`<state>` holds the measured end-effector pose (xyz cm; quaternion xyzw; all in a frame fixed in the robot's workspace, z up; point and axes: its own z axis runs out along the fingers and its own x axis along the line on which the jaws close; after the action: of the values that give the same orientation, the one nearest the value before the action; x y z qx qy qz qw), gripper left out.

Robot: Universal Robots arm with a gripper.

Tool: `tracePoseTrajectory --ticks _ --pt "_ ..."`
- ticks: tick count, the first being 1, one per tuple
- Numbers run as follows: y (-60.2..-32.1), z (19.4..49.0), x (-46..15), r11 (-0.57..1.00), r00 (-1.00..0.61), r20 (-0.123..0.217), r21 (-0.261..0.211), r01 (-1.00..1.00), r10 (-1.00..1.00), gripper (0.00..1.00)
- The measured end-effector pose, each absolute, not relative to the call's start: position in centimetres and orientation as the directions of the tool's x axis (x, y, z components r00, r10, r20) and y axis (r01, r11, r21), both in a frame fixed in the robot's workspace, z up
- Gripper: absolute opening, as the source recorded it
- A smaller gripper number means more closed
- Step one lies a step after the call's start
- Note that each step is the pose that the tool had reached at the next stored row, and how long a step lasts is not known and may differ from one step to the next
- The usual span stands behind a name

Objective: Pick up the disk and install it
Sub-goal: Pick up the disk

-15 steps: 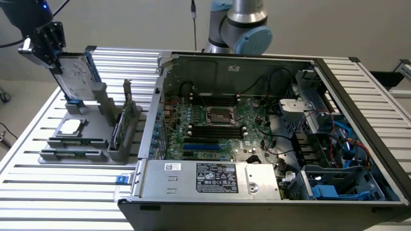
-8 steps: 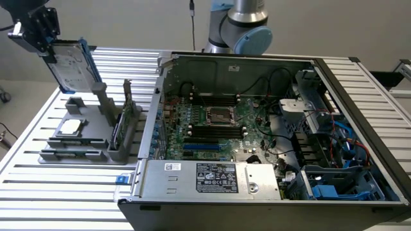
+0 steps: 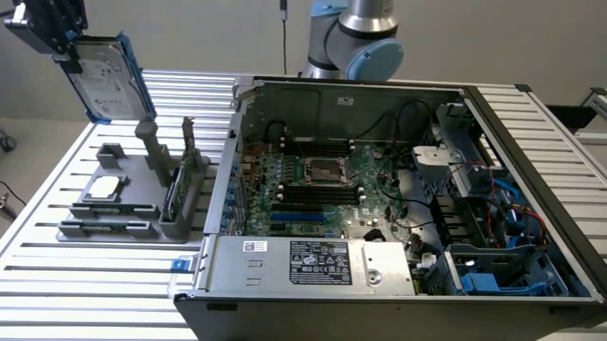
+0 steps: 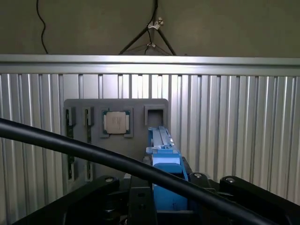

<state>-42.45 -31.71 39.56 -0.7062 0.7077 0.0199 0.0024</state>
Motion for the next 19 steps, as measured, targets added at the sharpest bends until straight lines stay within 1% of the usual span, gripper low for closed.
tracePoseTrajectory --ticks 9,19 --pt "-32.5 43.4 -40.0 0.001 -0.002 -0.032 0.027 -1.0 -0.999 0.33" --pt "-33.8 44.8 -36.1 0.001 -0.002 -0.032 0.031 -1.0 -0.999 0.33"
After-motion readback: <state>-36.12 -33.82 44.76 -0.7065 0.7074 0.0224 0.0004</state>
